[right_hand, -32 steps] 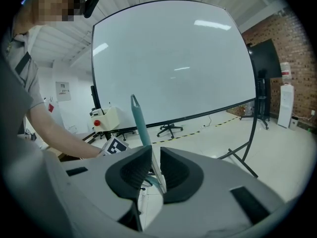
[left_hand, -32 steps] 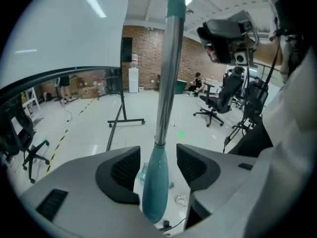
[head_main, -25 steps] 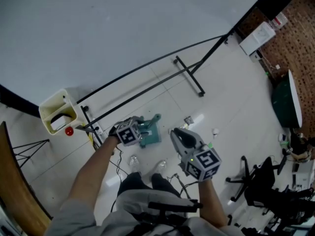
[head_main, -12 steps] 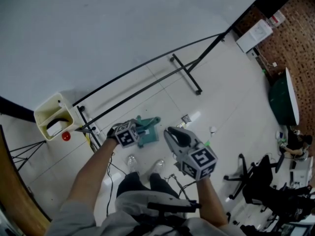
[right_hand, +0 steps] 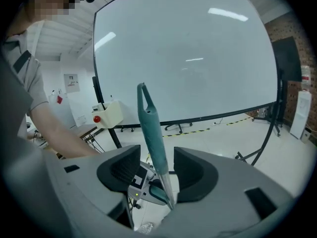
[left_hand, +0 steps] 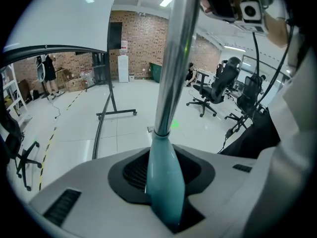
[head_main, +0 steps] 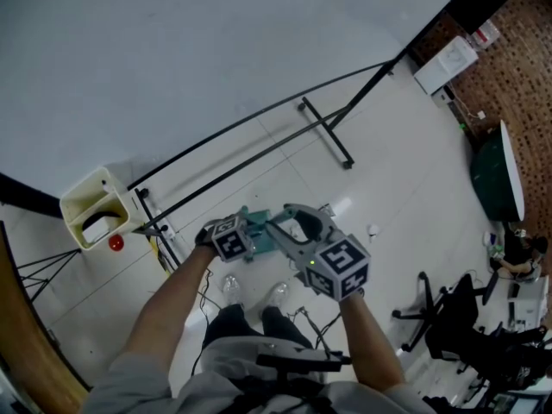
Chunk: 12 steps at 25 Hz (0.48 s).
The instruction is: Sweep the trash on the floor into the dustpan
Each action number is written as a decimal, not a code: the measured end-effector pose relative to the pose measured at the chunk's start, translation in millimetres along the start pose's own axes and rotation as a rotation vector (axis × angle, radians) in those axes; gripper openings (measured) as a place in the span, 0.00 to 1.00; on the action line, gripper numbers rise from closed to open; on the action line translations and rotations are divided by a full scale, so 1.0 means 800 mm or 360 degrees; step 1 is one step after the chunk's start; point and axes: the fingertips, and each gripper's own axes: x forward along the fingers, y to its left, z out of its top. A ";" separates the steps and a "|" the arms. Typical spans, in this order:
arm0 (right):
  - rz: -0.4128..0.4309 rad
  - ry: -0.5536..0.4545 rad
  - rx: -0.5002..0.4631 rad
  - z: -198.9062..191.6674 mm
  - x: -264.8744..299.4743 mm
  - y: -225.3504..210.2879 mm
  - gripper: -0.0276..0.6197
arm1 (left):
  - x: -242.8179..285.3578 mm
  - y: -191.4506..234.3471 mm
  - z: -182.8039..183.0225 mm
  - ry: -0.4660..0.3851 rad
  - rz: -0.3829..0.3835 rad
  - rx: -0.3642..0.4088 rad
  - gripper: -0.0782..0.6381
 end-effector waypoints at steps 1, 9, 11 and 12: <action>0.0012 0.0005 -0.0009 0.002 0.002 0.001 0.35 | 0.000 -0.001 0.000 0.0001 0.0000 -0.0001 0.28; -0.0023 0.0057 -0.0091 -0.002 -0.001 -0.002 0.21 | 0.000 -0.008 0.003 -0.0030 0.0033 0.0028 0.28; -0.0027 0.0061 -0.0121 -0.004 -0.004 -0.001 0.20 | 0.002 -0.009 0.003 -0.0052 0.0049 0.0036 0.27; -0.0030 0.0058 -0.0125 -0.005 -0.006 -0.001 0.20 | 0.003 -0.010 0.004 -0.0063 0.0056 0.0041 0.27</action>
